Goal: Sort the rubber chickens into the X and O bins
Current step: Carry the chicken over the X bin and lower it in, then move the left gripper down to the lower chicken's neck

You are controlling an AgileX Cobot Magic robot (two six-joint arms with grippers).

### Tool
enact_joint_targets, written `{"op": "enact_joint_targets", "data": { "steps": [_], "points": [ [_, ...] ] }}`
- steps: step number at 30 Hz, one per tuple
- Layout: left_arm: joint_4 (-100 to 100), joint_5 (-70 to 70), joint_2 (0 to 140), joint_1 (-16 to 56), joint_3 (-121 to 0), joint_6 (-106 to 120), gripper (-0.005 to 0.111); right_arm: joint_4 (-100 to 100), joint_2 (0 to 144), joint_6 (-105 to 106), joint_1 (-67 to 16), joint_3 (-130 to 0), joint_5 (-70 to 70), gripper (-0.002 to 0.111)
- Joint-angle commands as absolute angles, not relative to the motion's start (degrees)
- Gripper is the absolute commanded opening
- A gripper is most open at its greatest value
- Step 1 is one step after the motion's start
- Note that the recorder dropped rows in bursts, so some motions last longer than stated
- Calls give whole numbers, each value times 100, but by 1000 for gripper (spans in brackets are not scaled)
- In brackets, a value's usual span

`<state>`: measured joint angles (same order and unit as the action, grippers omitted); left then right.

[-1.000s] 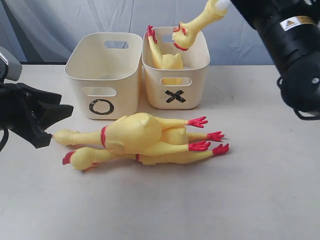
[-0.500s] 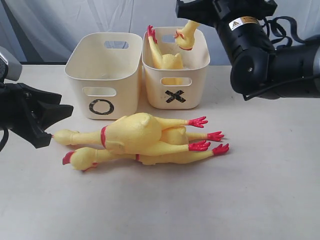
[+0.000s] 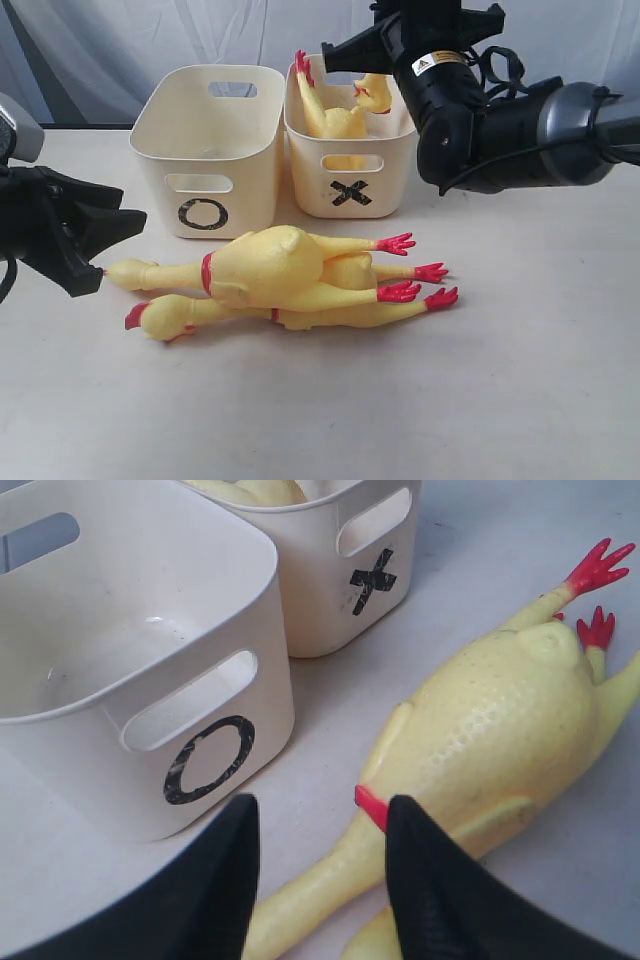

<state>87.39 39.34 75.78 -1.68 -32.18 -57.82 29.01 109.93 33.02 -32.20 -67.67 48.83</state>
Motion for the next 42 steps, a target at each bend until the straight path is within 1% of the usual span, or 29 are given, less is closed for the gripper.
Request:
{"op": "enact_joint_targets", "data": {
  "steps": [1, 2, 5, 7, 8, 9, 10, 15, 16, 17, 18, 19, 21, 23, 25, 33, 38, 40, 42],
  "points": [
    [8743, 3940, 7602, -151, -3242, -5796, 40, 2869, 11144, 3407, -3200, -6925, 4809, 7],
    [8743, 3940, 7602, -151, -3242, -5796, 40, 2869, 11156, 3407, -3200, -6951, 4763, 11],
    [8743, 3940, 7602, -151, -3242, -5796, 40, 2880, 11234, 3407, -3200, -6980, 4641, 30],
    [8743, 3940, 7602, -151, -3242, -5796, 40, 2892, 11256, 3407, -3200, -6980, 4617, 44],
    [8743, 3940, 7602, -151, -3242, -5796, 40, 2892, 11256, 3407, -3200, -6980, 4602, 56],
    [8743, 3940, 7602, -151, -3242, -5796, 40, 2892, 11256, 3407, -3200, -6980, 4602, 60],
    [8743, 3940, 7602, -151, -3242, -5796, 40, 2892, 11256, 3407, -3200, -6980, 4571, 61],
    [8743, 3940, 7602, -151, -3242, -5796, 40, 3185, 11103, 3509, -3200, -6980, 4302, 61],
    [8743, 3940, 7602, -151, -3242, -5796, 40, 3360, 10980, 3684, -3200, -6980, 4268, 61],
    [8743, 3940, 7602, -151, -3242, -5796, 40, 3550, 10833, 3921, -3200, -6980, 4139, 57],
    [8743, 3940, 7602, -151, -3242, -5796, 40, 3744, 10715, 4119, -3200, -6980, 3980, 51],
    [8743, 3940, 7602, -151, -3242, -5796, 40, 4170, 10555, 4489, -3200, -6980, 3723, 37],
    [8743, 3940, 7602, -151, -3242, -5796, 40, 5142, 10296, 5426, -3200, -6980, 3377, 2],
    [8743, 3940, 7602, -151, -3242, -5796, 40, 6056, 10077, 6556, -3200, -6939, 3240, 0],
    [8743, 3940, 7602, -151, -3242, -5796, 40, 6319, 9788, 7143, -3200, -6689, 3170, 0],
    [9158, 4089, 7602, -151, -3242, -5705, 40, 6365, 8499, 7192, -3200, -5603, 2759, 0],
    [9530, 4477, 7602, -151, -3242, -4774, 40, 6365, 7623, 7192, -3200, -5000, 2125, 0],
    [9554, 4485, 7602, -151, -3242, -4555, 43, 6365, 7266, 7192, -3200, -4850, 1717, 0],
    [9539, 4485, 7694, -151, -3242, -4478, 51, 6365, 6955, 7192, -3200, -4743, 1257, 0]
  ]
}}
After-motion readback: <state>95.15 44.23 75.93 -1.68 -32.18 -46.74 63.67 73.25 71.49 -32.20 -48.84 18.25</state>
